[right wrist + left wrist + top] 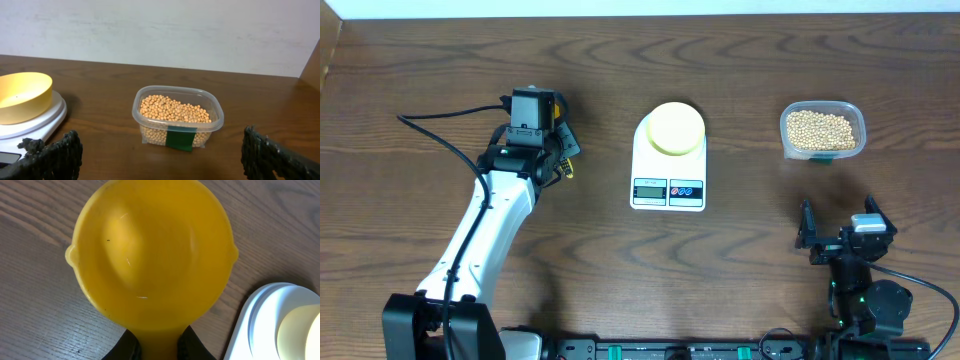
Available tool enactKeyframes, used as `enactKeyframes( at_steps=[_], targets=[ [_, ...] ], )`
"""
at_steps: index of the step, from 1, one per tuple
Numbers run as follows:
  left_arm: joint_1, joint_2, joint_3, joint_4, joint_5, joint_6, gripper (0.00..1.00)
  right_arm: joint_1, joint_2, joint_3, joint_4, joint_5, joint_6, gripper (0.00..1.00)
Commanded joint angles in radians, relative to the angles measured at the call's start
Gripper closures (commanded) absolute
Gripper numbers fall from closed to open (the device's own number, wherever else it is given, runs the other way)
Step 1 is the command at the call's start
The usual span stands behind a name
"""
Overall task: Scoop item into bowl and weigh 50g on scale
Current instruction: 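Lift the yellow scoop with the left gripper and raise it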
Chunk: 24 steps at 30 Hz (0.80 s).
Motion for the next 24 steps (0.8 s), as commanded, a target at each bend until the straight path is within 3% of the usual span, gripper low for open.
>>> enactKeyframes(
  at_steps=[1, 24],
  targets=[
    [-0.002, 0.003, 0.002, 0.002, -0.024, -0.013, 0.87, 0.006, -0.006, -0.001, -0.004, 0.001, -0.002, 0.01],
    [-0.002, 0.000, 0.002, 0.009, -0.023, -0.046, 0.87, 0.006, -0.006, -0.001, -0.003, 0.000, -0.002, 0.00]
  ],
)
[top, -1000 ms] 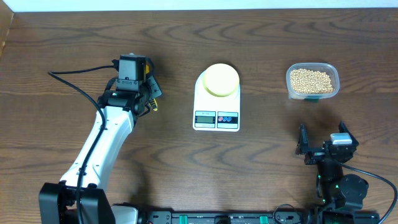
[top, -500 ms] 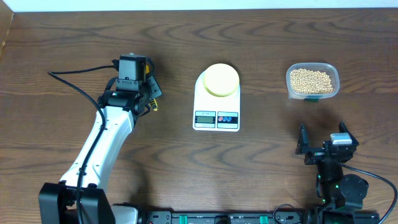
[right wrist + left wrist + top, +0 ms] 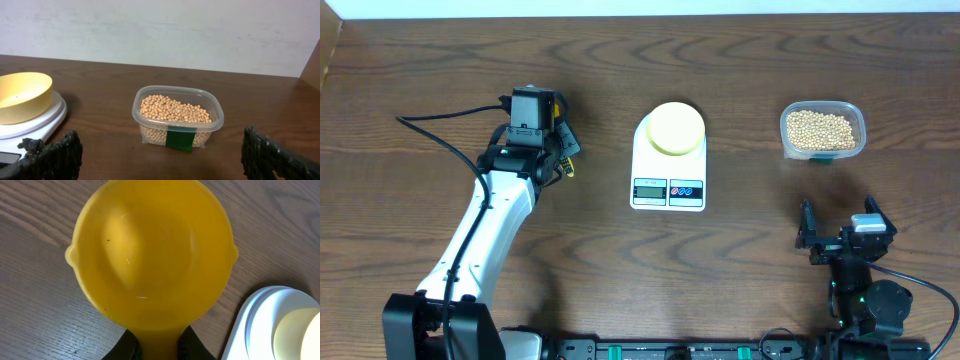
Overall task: Scoop item into bowl and weigh 50g on scale
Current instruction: 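Lift the yellow scoop with the left gripper and raise it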
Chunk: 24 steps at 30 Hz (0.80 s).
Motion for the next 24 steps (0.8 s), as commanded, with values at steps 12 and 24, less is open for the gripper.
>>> enactKeyframes(
  at_steps=[12, 24],
  targets=[
    [-0.002, -0.005, 0.002, 0.160, 0.338, -0.182, 0.87, 0.006, -0.005, 0.008, 0.089, -0.060, 0.114, 0.01],
    [0.018, -0.066, 0.005, 0.414, 0.385, -0.630, 0.92, 0.005, 0.390, 0.454, 0.089, -0.066, 0.227, 0.01]
  ],
)
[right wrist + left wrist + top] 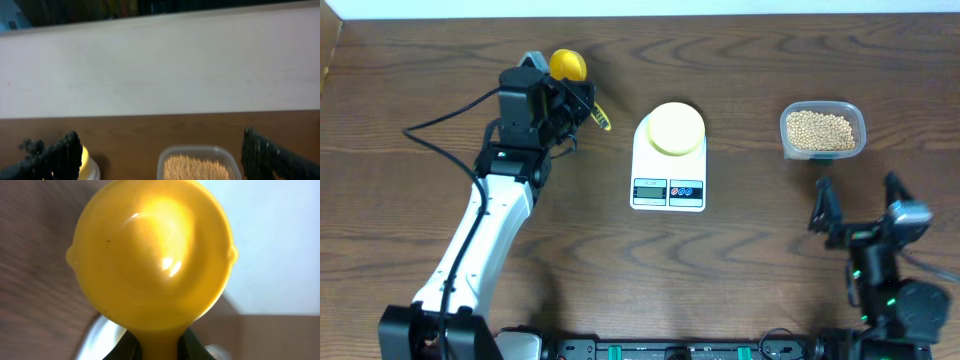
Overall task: Scoop item into bowl and weigh 50g on scale
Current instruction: 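Lift the yellow scoop with the left gripper and raise it, then bring the right gripper to the scoop handle and grasp it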
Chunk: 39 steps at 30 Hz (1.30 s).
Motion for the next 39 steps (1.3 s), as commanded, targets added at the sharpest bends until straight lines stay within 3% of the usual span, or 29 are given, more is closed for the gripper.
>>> enactKeyframes(
  at_steps=[1, 6, 11, 19, 21, 24, 31, 39],
  targets=[
    [0.022, -0.032, 0.005, 0.037, 0.027, -0.332, 0.92, 0.005, 0.198, 0.196, -0.047, -0.032, 0.029, 0.01],
    [0.023, -0.032, 0.005, 0.084, 0.137, -0.606, 0.92, 0.005, 0.510, 0.482, -0.186, -0.203, 0.029, 0.01],
    [0.023, -0.032, 0.005, 0.083, 0.259, -0.620, 0.92, 0.005, 0.771, 0.680, -0.238, -0.497, 0.030, 0.01],
    [0.023, -0.032, 0.005, 0.076, 0.225, -0.620, 0.92, 0.007, 0.990, 0.694, -0.087, -0.795, 0.177, 0.01],
    [0.023, -0.032, 0.005, 0.077, 0.191, -0.620, 0.92, 0.016, 1.027, 0.694, -0.052, -0.791, 0.230, 0.04],
    [0.023, -0.032, 0.005, 0.071, 0.115, -0.624, 0.92, 0.052, 1.083, 0.694, 0.007, -0.755, 0.243, 0.17],
    [0.023, -0.032, 0.005, 0.065, -0.029, -0.635, 0.92, 0.166, 1.158, 0.694, 0.103, -0.486, 0.288, 0.18],
    [0.023, -0.021, 0.005, 0.045, -0.063, -0.635, 0.92, 0.336, 1.199, 0.694, 0.220, -0.260, 0.288, 0.18]
  ],
)
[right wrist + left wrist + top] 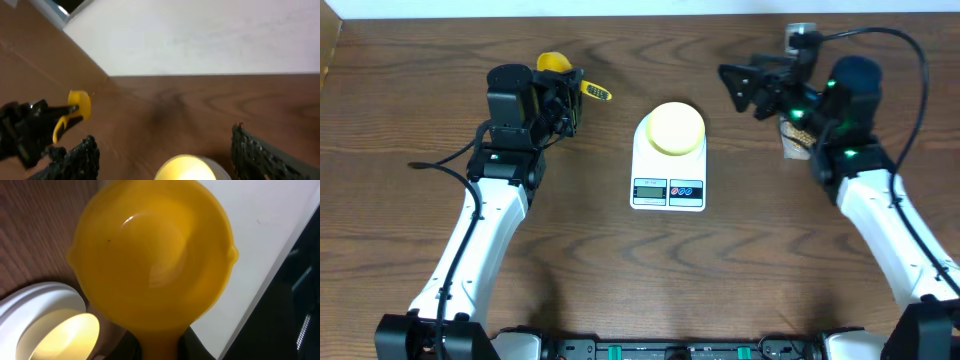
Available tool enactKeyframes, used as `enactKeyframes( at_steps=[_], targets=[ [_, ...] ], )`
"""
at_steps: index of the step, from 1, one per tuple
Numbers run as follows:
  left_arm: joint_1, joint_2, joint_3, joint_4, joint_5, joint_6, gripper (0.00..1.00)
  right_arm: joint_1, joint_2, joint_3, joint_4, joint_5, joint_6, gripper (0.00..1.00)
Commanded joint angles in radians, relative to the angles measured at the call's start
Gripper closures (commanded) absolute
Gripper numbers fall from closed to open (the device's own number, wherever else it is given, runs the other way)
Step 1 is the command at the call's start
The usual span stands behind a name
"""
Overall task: Scoop item into bowl and weigh 50g on scale
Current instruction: 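Bring the right gripper to the scoop handle and grasp it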
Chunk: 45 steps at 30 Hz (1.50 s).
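My left gripper (563, 97) is shut on the handle of a yellow scoop (555, 64), held up at the back left of the table. The empty scoop (150, 255) fills the left wrist view. A yellow bowl (675, 128) sits on the white scale (667, 190); it also shows as the bowl (55, 335) and the bowl (187, 167). My right gripper (748, 88) hangs open in the air right of the scale, facing left, with nothing between its fingers (75, 155). The soybean container (794, 140) is mostly hidden under the right arm.
The scale's display and buttons (667, 188) face the front edge. A white wall runs behind the table's back edge (210, 75). The left arm's cable (440, 165) trails over the left of the table.
My right arm has risen from the front right of the table to the back right, its open gripper now facing the scale. The left gripper with the scoop has shifted slightly left.
At first my left gripper held the scoop low over the table left of the scale, and my right gripper rested open at the front right, facing the soybean container. Then the scoop was lifted toward the back and the right arm began rising. Now both grippers are raised, flanking the scale.
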Motion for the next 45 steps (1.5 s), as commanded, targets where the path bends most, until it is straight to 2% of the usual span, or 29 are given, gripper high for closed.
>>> enactKeyframes(
  at_steps=[1, 7, 12, 16, 18, 24, 27, 29, 31, 36, 45],
  targets=[
    [0.002, 0.001, 0.005, -0.015, -0.030, -0.021, 0.92, 0.102, 0.019, 0.016, 0.043, 0.133, 0.009, 0.18],
    [0.001, 0.002, 0.005, -0.052, 0.050, -0.050, 0.92, 0.235, 0.025, 0.016, 0.045, 0.134, 0.009, 0.20],
    [-0.036, 0.002, 0.005, -0.054, 0.122, -0.122, 0.92, 0.328, 0.025, 0.016, 0.050, 0.134, 0.097, 0.22],
    [-0.069, 0.002, 0.005, -0.049, 0.124, -0.140, 0.92, 0.361, 0.025, 0.016, 0.050, 0.134, 0.158, 0.25],
    [-0.093, 0.002, 0.005, -0.046, 0.127, -0.171, 0.92, 0.373, 0.025, 0.016, 0.048, 0.134, 0.221, 0.31],
    [-0.128, 0.002, 0.005, 0.055, 0.154, -0.183, 0.92, 0.375, 0.025, 0.016, 0.039, 0.145, 0.266, 0.32],
    [-0.146, 0.002, 0.005, 0.109, 0.169, -0.180, 0.92, 0.375, 0.025, 0.016, 0.038, 0.149, 0.266, 0.41],
    [-0.154, 0.002, 0.005, 0.113, 0.168, -0.180, 0.92, 0.375, 0.025, 0.016, 0.038, 0.149, 0.266, 0.55],
    [-0.158, 0.002, 0.005, 0.111, 0.168, -0.175, 0.92, 0.375, 0.025, 0.016, 0.039, 0.151, 0.266, 0.62],
    [-0.160, 0.002, 0.005, 0.111, 0.168, -0.158, 0.92, 0.375, 0.025, 0.016, 0.042, 0.198, 0.267, 0.63],
    [-0.198, 0.002, 0.005, 0.111, 0.183, -0.134, 0.92, 0.375, 0.025, 0.016, 0.041, 0.231, 0.266, 0.77]
  ],
)
